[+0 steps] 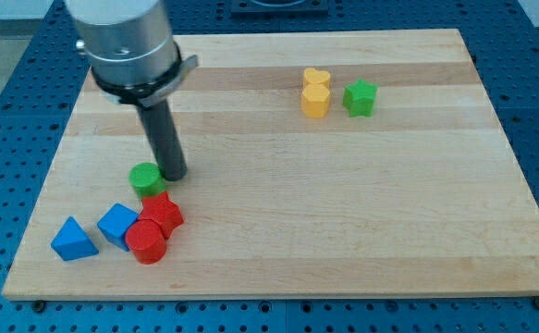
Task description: Move the green circle to the top left of the cube
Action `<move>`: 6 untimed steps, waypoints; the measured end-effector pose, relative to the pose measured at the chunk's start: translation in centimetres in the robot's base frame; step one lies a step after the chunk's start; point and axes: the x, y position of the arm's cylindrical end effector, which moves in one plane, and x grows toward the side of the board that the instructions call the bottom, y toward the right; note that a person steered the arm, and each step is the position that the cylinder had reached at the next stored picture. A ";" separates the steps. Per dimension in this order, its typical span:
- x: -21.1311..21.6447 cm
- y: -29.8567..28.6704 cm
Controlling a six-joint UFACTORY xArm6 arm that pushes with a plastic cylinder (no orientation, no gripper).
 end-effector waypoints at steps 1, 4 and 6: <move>0.0 -2.5; 1.0 -4.6; 2.0 -6.3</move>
